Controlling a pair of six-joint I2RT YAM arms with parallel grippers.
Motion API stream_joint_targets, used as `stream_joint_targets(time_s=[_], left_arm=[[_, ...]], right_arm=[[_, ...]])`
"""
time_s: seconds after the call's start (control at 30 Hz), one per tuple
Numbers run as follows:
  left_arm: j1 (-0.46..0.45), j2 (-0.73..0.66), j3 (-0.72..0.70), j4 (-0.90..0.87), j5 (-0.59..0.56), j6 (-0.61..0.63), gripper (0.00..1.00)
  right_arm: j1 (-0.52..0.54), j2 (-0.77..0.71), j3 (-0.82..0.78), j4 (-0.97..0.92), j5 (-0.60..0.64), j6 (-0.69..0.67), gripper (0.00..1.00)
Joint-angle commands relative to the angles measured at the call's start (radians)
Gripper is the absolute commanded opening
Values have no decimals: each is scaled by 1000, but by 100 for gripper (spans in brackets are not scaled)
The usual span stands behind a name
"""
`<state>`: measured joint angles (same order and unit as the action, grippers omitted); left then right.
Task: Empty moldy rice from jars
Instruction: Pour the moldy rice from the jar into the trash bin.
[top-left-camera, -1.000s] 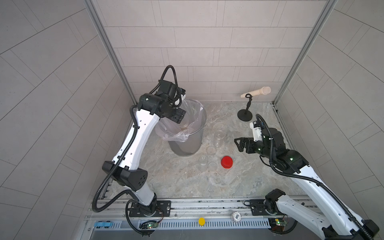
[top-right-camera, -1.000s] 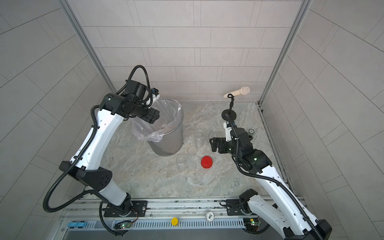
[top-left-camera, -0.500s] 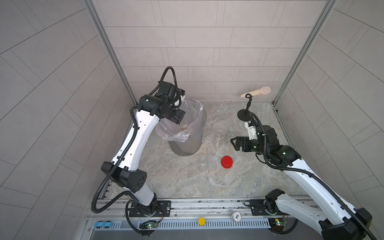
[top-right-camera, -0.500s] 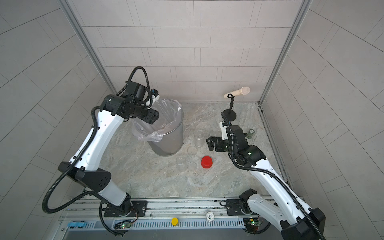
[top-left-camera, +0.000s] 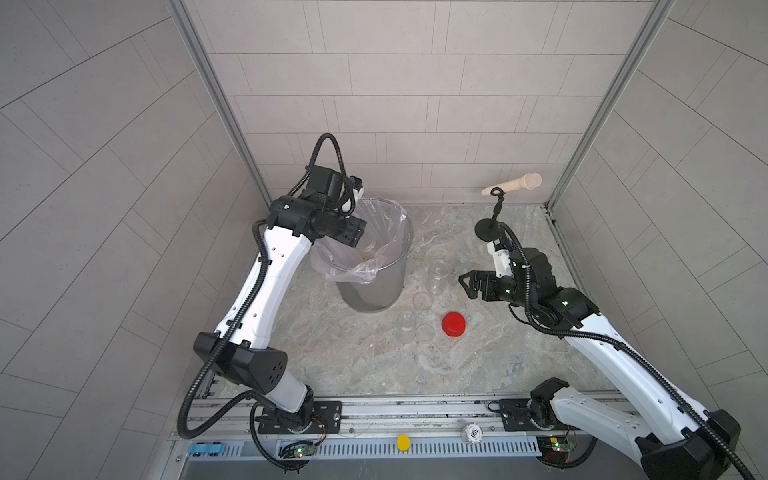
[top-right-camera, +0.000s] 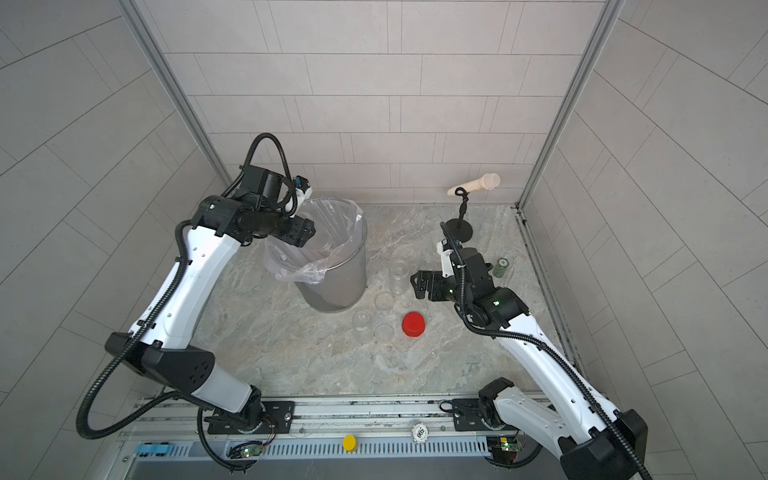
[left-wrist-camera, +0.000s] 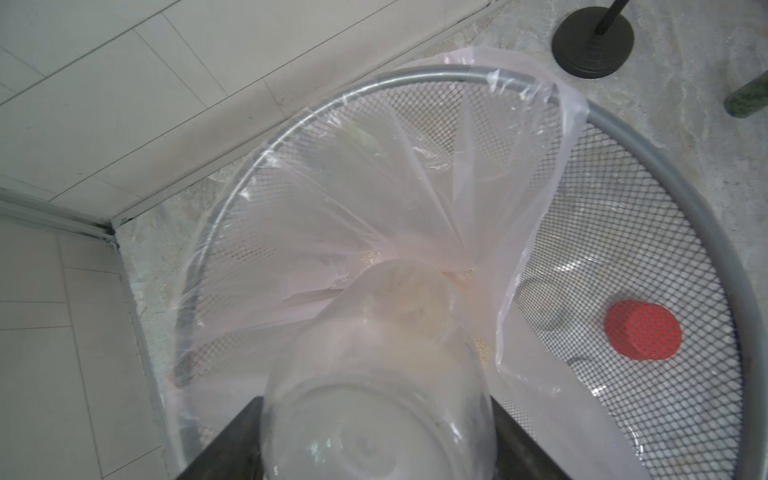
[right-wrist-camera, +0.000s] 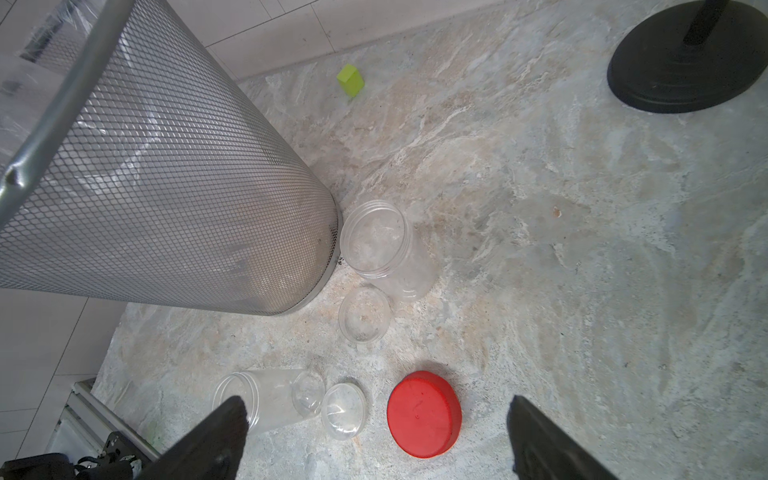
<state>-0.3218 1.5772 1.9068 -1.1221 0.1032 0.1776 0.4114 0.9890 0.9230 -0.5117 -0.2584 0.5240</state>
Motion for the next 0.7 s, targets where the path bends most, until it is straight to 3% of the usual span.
stream_joint_targets(time_s=[0.0,0.07,0.1,0.17,0.23,0.3,0.43,0.67], left_arm=[[21,-4,43,-82,-50,51,12],[65,-65,-29,-3,-64,34,16],[59,-89,-80,65,-11,22,21],[42,-77,-92,102,121,-8,19],[38,-49,-37,21,72,18,14],[62,-61,-25,-25,-17,30,15],[66,-101,-110,101,119,-13,19],[67,-144,-147,203,138,-64,17]], right_arm=[[-3,15,50,-20,-23,11,98],[-2,20,58,-44,-23,4,99],[-2,19,50,-31,-13,4,99],[-2,22,21,23,-11,6,98],[-2,25,24,37,-29,18,98],[-2,27,53,-7,-44,25,98],[-2,22,39,5,-14,10,98],[1,12,57,-12,-27,28,98]])
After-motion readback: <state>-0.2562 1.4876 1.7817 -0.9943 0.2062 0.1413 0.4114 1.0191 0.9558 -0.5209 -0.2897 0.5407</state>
